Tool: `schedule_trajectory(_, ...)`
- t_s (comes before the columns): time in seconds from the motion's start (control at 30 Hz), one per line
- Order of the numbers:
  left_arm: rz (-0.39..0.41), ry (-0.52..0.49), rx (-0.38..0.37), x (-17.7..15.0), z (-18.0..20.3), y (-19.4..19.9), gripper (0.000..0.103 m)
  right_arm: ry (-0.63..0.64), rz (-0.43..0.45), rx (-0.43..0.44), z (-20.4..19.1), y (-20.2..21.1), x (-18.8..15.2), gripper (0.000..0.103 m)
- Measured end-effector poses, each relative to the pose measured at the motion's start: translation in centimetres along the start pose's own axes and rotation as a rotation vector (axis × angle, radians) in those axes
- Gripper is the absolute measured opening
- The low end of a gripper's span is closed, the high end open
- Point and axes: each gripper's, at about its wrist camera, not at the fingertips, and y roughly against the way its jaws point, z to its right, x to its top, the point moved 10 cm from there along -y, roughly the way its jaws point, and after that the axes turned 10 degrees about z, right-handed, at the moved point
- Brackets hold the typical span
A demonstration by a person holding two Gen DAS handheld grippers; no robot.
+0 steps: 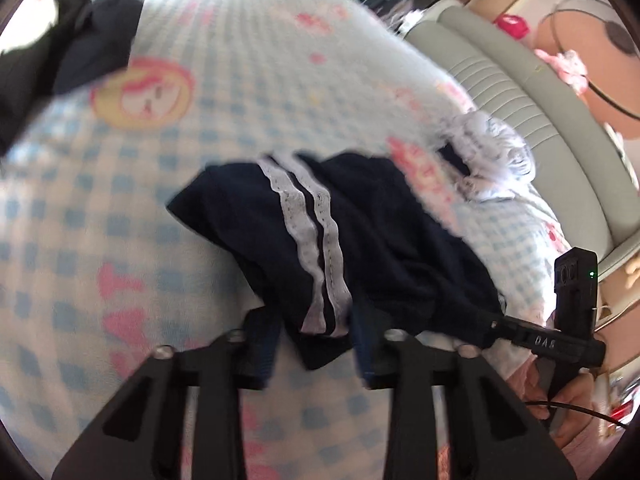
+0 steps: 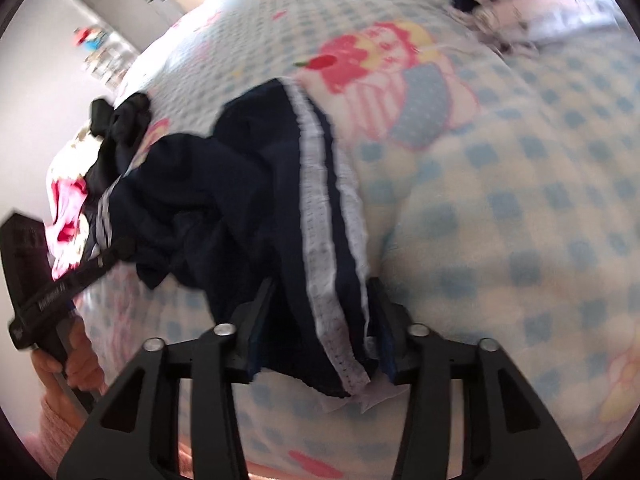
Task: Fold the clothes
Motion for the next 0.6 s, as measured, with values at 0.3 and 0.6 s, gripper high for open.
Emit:
schedule_trajectory(0.3, 0.134, -0.009, -0.1, 4.0, 3.2, 5.7, 0.014, -0.036, 0.108, 0.177, -2.8, 4.6, 2.5, 0.021)
schedule_trajectory(0.6, 0.016, -0.027, 0.062, 1.1, -1.5, 3.7, 0.015, -0.073, 0.024, -0.007, 1.4, 4.2, -0.4, 0.039)
